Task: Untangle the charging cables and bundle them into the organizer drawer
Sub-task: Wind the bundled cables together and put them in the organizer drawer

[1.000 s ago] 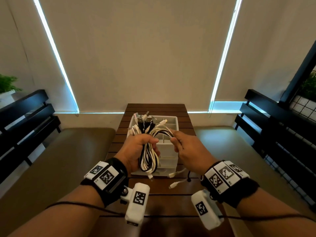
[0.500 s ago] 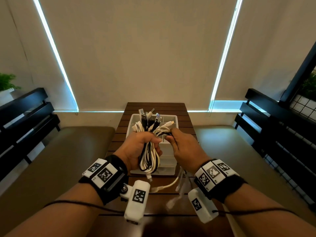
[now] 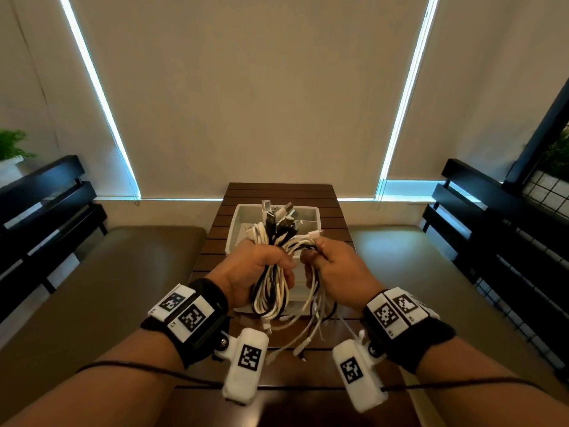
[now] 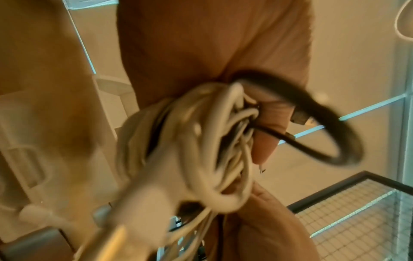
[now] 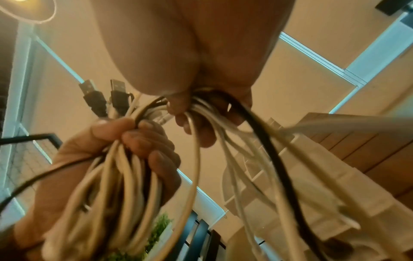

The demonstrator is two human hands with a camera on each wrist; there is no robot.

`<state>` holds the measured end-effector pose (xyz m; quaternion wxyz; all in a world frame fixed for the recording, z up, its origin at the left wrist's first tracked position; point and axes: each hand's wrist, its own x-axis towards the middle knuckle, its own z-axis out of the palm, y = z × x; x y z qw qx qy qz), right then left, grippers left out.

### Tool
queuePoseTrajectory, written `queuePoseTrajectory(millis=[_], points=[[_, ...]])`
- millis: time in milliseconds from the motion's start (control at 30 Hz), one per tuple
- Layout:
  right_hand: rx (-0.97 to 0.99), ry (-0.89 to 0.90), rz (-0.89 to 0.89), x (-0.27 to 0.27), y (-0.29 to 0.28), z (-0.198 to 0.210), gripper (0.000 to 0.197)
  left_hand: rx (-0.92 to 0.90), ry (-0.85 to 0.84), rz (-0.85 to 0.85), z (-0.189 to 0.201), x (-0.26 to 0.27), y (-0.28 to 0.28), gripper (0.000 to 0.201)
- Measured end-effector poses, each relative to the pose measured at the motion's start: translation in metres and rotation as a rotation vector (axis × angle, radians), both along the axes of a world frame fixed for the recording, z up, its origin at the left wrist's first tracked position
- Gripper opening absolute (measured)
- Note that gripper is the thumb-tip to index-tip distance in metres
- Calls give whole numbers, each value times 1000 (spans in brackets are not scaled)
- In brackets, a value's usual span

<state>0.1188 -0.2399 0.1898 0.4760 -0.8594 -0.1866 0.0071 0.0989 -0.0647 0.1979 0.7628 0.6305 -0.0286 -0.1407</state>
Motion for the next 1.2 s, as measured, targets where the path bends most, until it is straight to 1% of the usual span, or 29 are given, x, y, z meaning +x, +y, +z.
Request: queuePoseTrajectory(millis=[33,133,200,300,367,433,533,633,700,800,933,967,1000,1100,1133,1200], points=[[5,6,-1,1,-1,0,20,10,-2,-7,0,-1,-1,10],[21,12,-8,3,1,2,24,-11,4,-8,-5,0,-1,35],[16,-7,-44,0,4,3,23,-20,5,30,-7,0,-4,43],[103,18,-115,-2,10,2,22,-79,68,38,-8,-2,-11,48],[216,96,-147,-2,14,1,21,-115,106,-3,-5,-5,-15,47],[253,132,-155,-2,16,-1,22,-141,123,-42,-3,-5,-18,51],[236,130,-161,-1,15,-3,24,-165,134,-71,-2,-5,-19,49],[203,176,-137,-2,11,-2,27,-161,124,-73,-7,-5,-21,50],[202,191,-103,-6,8,3,27,-228,127,-68,-13,-5,-23,40],[212,165,-29,-8,3,11,24,-305,88,-62,-17,-7,-26,22],[396,405,79,-14,-7,10,21,-271,53,-50,-17,-8,-23,16],[411,391,84,-15,-7,8,20,-269,40,-51,-17,-7,-22,16],[401,332,69,-17,-7,6,18,-266,27,-53,-17,-6,-21,17],[306,65,-61,-17,-10,5,5,-246,9,-77,-18,-7,-23,21],[314,27,-83,-16,-10,7,7,-224,5,-80,-19,-7,-24,25],[313,-26,-92,-15,-12,11,28,-158,5,-92,-18,-6,-24,28]])
